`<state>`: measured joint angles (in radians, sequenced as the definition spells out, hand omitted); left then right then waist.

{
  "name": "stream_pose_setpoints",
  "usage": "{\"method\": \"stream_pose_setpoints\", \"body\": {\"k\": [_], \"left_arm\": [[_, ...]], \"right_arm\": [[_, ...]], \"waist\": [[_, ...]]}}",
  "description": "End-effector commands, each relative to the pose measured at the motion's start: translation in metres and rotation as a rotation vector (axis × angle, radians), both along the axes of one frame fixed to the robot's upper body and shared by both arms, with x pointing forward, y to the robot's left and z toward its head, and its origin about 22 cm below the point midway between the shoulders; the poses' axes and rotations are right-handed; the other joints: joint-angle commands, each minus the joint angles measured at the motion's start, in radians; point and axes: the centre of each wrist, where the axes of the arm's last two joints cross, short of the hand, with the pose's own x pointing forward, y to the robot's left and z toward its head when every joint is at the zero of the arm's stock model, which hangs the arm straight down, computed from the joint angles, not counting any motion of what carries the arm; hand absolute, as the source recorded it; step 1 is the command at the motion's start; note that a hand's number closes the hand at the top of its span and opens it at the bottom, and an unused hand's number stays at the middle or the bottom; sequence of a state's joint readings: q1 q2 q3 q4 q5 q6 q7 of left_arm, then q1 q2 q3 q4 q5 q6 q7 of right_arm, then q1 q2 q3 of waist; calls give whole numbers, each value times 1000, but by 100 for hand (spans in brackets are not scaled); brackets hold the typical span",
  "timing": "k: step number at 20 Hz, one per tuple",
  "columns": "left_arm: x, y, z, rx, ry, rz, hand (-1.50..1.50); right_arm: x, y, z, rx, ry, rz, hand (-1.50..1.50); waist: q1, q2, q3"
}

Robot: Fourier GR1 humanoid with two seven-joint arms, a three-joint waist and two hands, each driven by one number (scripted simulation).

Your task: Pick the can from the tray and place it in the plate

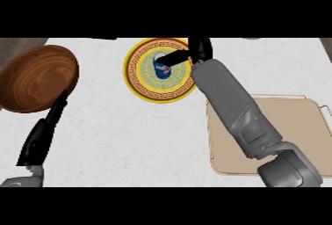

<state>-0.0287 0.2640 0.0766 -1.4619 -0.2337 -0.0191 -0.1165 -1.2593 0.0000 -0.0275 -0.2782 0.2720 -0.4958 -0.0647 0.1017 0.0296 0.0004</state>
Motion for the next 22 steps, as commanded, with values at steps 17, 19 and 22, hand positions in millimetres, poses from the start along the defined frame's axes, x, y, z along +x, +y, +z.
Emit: {"method": "stream_pose_setpoints", "body": {"k": [17, 19, 22], "left_arm": [[-12, 21, 11, -4, -11, 39, 0], [-15, 11, -9, -21, 19, 45, 0], [-9, 15, -2, -7, 7, 50, 0]], "right_arm": [[-4, -180, -49, 311, -177, -6, -150], [-4, -196, -44, 301, -183, 5, -150], [-3, -209, -35, 303, -176, 9, -150]], "waist": [[-53, -10, 1], [-54, -9, 1], [-57, -9, 1]]}}
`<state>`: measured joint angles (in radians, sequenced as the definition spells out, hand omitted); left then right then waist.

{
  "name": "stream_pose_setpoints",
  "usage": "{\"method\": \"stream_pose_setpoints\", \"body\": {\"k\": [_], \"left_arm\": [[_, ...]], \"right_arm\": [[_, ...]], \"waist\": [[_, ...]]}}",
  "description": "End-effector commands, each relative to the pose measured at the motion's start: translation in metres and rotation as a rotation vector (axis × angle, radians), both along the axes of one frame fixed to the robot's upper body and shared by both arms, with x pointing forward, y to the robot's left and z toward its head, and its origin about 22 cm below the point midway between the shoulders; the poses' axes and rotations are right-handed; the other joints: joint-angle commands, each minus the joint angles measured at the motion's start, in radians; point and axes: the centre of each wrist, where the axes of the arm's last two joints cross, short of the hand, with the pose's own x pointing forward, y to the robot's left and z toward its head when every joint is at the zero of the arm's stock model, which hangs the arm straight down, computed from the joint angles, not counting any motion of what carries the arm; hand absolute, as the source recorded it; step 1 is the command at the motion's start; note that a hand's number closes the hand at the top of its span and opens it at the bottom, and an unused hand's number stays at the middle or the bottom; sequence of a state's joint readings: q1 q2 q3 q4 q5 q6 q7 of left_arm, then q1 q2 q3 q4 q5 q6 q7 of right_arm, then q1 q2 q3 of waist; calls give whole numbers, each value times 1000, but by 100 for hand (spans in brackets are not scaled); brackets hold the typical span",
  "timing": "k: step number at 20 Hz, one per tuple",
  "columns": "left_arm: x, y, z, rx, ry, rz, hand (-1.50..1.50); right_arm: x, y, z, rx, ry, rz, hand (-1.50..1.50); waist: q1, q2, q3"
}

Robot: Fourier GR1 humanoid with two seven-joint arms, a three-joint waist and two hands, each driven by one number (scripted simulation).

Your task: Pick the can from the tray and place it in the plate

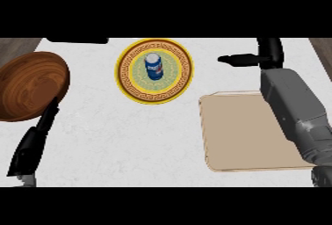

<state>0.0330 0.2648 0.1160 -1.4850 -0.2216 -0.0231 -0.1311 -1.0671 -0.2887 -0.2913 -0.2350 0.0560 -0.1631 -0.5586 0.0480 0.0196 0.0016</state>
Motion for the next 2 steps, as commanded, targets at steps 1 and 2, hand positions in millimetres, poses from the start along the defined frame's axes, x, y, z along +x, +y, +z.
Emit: {"method": "stream_pose_setpoints", "body": {"k": [1, 2], "left_arm": [[-7, 0, -6, -2, -8, -4, 0], [-2, -1, -1, 8, -11, -15, 0]], "right_arm": [[-13, -35, -17, 2, 13, 8, -150], [-9, -40, -6, -18, 15, -13, -150]], "waist": [[-3, -2, 0], [9, 4, 1]]}}
